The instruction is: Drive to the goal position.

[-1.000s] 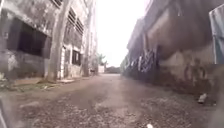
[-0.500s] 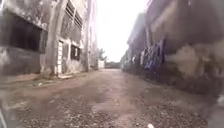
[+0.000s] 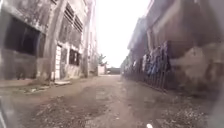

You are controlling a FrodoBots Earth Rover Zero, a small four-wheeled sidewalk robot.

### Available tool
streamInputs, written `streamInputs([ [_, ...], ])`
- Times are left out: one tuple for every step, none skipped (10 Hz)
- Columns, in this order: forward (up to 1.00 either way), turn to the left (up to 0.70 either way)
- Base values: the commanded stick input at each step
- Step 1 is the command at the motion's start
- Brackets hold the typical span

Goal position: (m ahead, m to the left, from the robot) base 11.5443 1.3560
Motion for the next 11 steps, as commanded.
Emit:
streamInputs([
  [0.7,0.0],
  [0.7,0.0],
  [0.7,0.0],
  [0.7,0.0],
  [0.7,0.0],
  [0.7,-0.12],
  [0.7,-0.27],
  [0.7,-0.16],
  [0.7,-0.02],
  [0.7,0.0],
  [0.7,0.0],
])
